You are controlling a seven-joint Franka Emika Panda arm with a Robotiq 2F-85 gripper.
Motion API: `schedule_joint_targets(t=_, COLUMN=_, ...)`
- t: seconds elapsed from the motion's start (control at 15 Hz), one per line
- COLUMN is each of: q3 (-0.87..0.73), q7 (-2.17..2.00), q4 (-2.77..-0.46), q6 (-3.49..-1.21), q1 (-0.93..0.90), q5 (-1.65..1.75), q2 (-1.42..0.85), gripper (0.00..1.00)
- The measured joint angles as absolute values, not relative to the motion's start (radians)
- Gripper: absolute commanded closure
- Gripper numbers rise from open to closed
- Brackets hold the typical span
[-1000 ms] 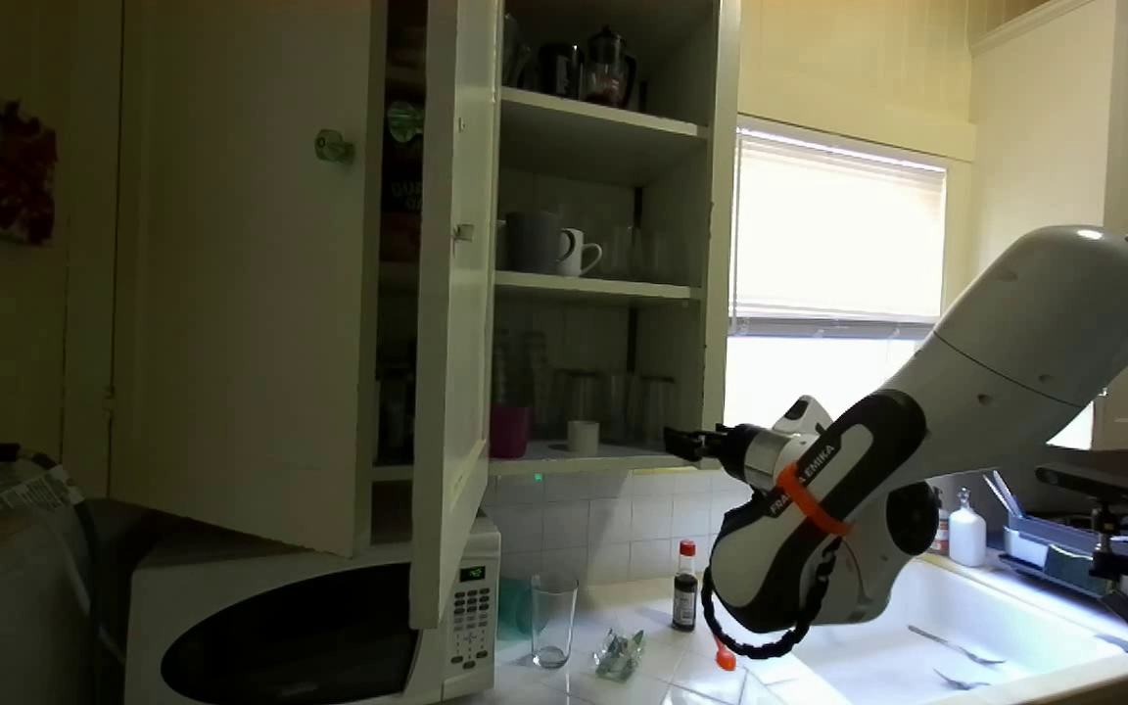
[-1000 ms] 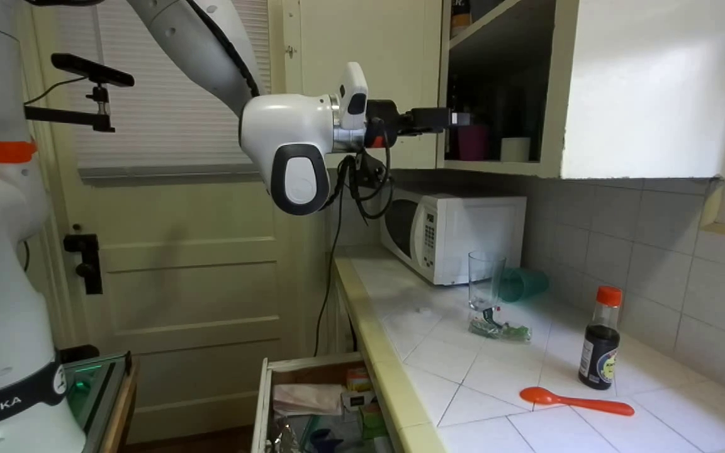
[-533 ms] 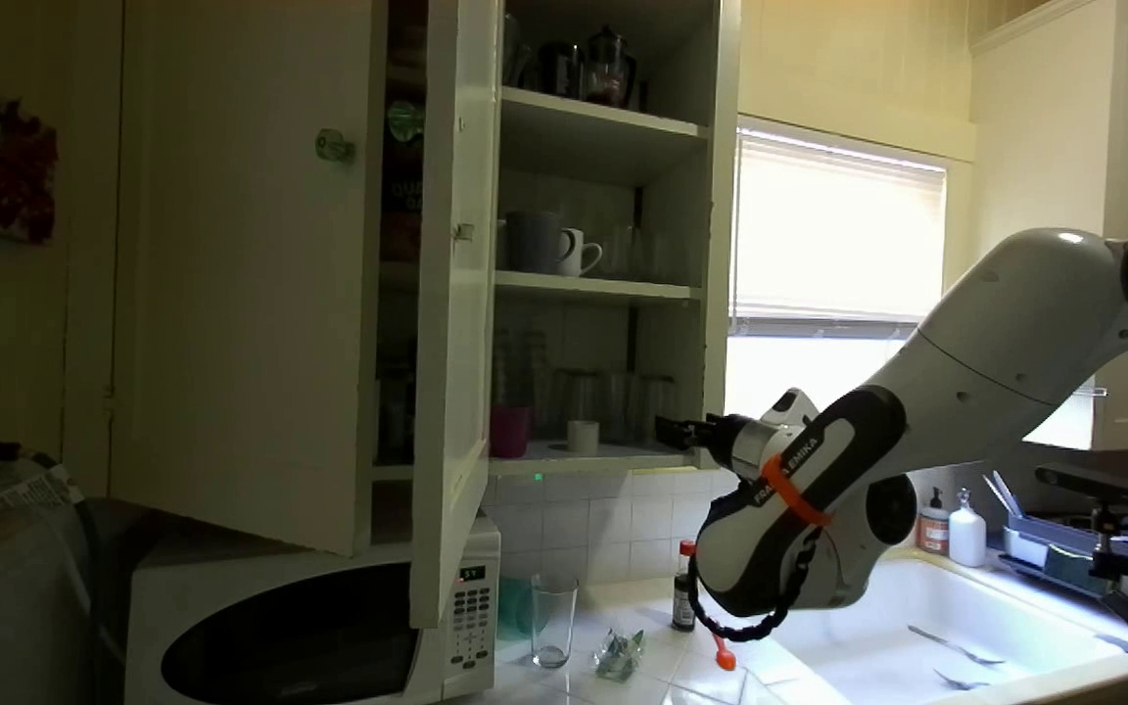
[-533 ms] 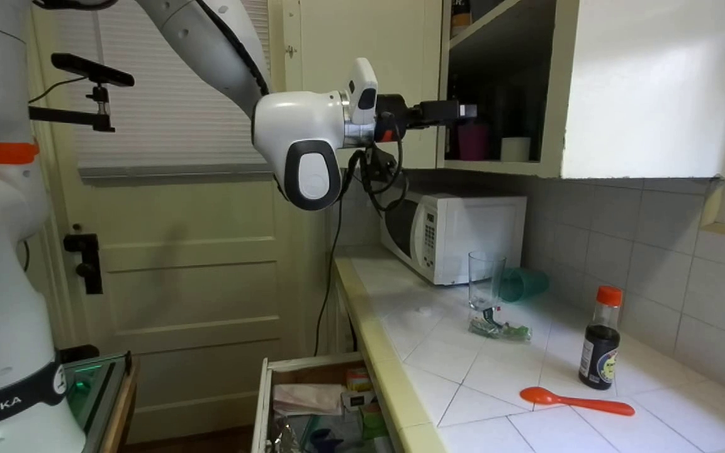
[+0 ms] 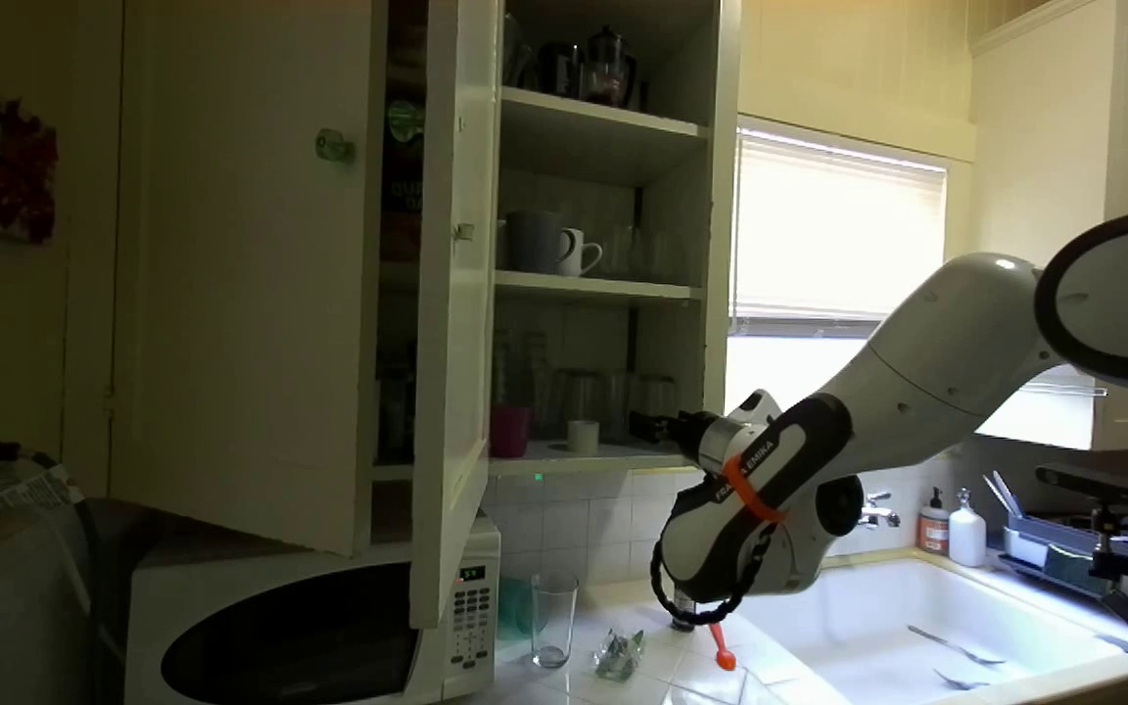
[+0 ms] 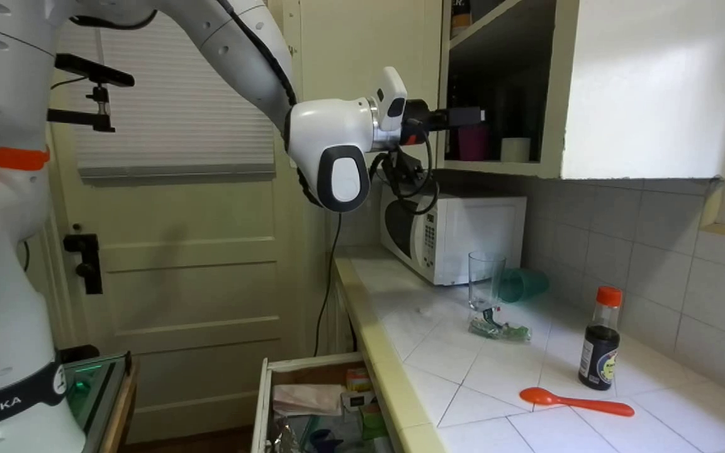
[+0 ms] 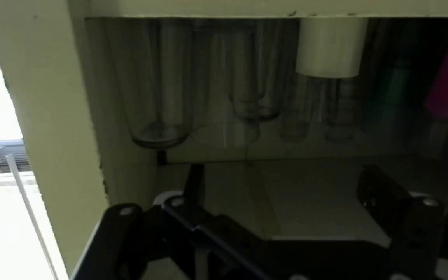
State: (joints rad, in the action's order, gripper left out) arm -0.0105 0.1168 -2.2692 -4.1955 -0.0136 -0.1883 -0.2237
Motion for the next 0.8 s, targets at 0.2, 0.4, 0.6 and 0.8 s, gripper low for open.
schedule_joint_targets(t=0.2, q3=-0.006, q7=0.092, q4=-2.213, q6=-4.151, q1=-0.014, q5=-0.176, q2=-0.269, gripper=0.00)
schedule_joint_targets(t=0.4, q3=-0.006, q7=0.087, q4=-2.196, q6=-4.147, q1=-0.014, q5=-0.174, q2=-0.283, gripper=0.00)
schedule_joint_targets(t=0.6, q3=-0.007, q7=0.088, q4=-2.194, q6=-4.147, q1=-0.014, q5=-0.178, q2=-0.286, gripper=0.00)
schedule_joint_targets(t=0.8, q3=-0.005, q7=0.077, q4=-2.163, q6=-4.146, q1=-0.015, q5=-0.178, q2=-0.312, gripper=0.00)
